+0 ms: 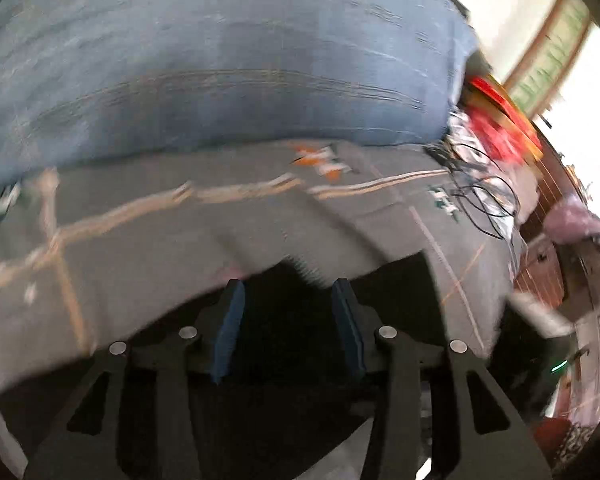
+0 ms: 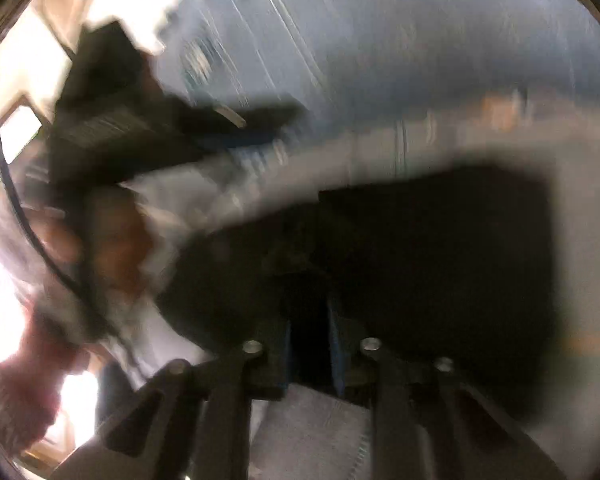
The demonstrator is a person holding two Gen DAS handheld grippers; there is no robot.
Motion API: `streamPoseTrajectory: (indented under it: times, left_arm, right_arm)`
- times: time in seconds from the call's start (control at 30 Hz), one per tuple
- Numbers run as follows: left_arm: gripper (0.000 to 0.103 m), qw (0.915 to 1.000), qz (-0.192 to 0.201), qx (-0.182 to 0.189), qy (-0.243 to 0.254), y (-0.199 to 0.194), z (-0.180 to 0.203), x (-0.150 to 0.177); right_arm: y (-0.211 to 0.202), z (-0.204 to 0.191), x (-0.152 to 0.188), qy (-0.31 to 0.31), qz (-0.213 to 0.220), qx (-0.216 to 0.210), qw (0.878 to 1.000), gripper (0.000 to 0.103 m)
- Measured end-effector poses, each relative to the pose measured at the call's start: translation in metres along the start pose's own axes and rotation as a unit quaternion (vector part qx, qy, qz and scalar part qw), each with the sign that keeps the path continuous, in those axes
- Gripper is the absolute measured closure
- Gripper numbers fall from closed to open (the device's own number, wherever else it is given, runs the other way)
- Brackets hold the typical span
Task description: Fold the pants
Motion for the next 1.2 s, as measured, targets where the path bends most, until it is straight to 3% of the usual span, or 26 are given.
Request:
streamPoseTrajectory:
  times: [0.03,0.1,0.2,0.33,0.47,0.57,0.63,0.77,0.93,1.07,1.2]
  left_arm:
    - [0.058,1.0000,0.007,0.000,-0.005,-0.005,-0.005,0.007]
    - [0.040,0.9999,0.013,0.001,-0.008,-0.010,-0.007,0.016]
    - [0.031,0.9997,0.024,0.003,-0.010,-0.011,0.000,0.027]
    - [0.031,0.9988,0.026,-0.030,-0.028,0.003,0.004,0.037]
    - [0.031,0.9983,0.018,-0.015,-0.054,0.018,0.011,0.050]
    - [0.031,0.9957,0.001,-0.066,-0.065,0.033,0.007,0.062]
    - [0.031,0.9955,0.025,-0.080,-0.044,0.030,0.011,0.069]
    - [0.031,0.9910,0.030,-0.130,0.009,0.024,0.019,0.084]
    - [0.031,0.9931,0.015,-0.114,-0.024,0.009,0.008,0.088]
    - [0.031,0.9937,0.018,-0.104,-0.036,0.008,0.006,0.090]
    - [0.031,0.9938,0.022,-0.095,-0.053,0.000,0.006,0.089]
  right_arm:
    - [-0.009,-0.007,-0.005,-0.006,0.007,-0.024,1.000,0.067]
    - [-0.025,-0.011,-0.011,-0.003,0.009,-0.060,0.998,0.057]
    - [-0.066,-0.004,-0.021,-0.035,0.035,0.009,0.999,0.057]
    - [-0.080,0.022,-0.029,-0.041,0.032,0.092,0.994,0.059]
    - [-0.060,0.041,-0.030,-0.033,0.015,0.114,0.993,0.073]
    - [-0.053,0.054,-0.026,-0.027,0.001,0.126,0.992,0.081]
    - [-0.052,0.059,-0.020,-0.012,-0.006,0.117,0.993,0.081]
    - [-0.054,0.037,-0.013,-0.044,-0.017,0.096,0.994,0.075]
    - [-0.069,0.024,-0.010,-0.057,-0.001,0.089,0.994,0.075]
    - [-0.052,0.040,0.001,-0.041,-0.037,0.096,0.994,0.077]
    - [-0.054,0.034,-0.001,-0.051,-0.034,0.111,0.992,0.077]
Point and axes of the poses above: each gripper's, at about its wrist camera, not at the fingertips, and y roughly the way its jaws point, z to its right, x to its underside, the point moved 3 cm from there along y, roughly the way its jaws point, and after that the axes turned 14 degrees about -y, right-handed, at the moved point
